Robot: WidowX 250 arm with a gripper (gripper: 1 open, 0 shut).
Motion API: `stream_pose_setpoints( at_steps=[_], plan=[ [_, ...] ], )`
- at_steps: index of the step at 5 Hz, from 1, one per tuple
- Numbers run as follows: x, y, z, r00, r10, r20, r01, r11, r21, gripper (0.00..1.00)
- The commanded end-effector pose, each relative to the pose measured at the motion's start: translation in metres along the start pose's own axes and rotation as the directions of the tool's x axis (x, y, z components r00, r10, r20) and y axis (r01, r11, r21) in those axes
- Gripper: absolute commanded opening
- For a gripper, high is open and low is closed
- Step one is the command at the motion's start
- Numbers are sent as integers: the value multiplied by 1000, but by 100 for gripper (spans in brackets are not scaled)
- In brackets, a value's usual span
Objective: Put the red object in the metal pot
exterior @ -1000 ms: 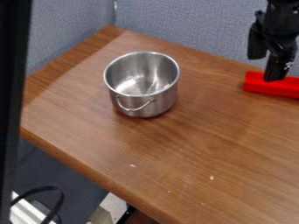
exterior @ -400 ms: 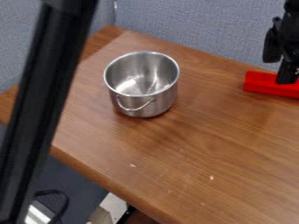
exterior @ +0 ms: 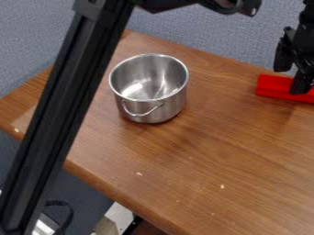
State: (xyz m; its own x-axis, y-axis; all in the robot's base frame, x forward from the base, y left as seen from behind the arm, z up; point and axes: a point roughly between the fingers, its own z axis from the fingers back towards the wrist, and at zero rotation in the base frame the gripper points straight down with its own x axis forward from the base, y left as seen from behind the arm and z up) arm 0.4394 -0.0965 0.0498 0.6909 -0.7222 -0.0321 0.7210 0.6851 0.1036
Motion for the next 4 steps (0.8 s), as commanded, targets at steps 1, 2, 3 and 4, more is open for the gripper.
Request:
stream_pose_setpoints(
  at_steps=[1, 2, 3, 4],
  plan=[
    [-4, 7, 9, 998, 4, 55, -6, 999, 41, 0],
    [-12, 8, 2, 998, -1, 55, -3, 998, 68, 0],
    [-14, 2, -1, 996, 65, 56, -71, 992, 106, 0],
    [-12, -5, -5, 992, 110, 63, -118, 984, 130, 0]
  ],
)
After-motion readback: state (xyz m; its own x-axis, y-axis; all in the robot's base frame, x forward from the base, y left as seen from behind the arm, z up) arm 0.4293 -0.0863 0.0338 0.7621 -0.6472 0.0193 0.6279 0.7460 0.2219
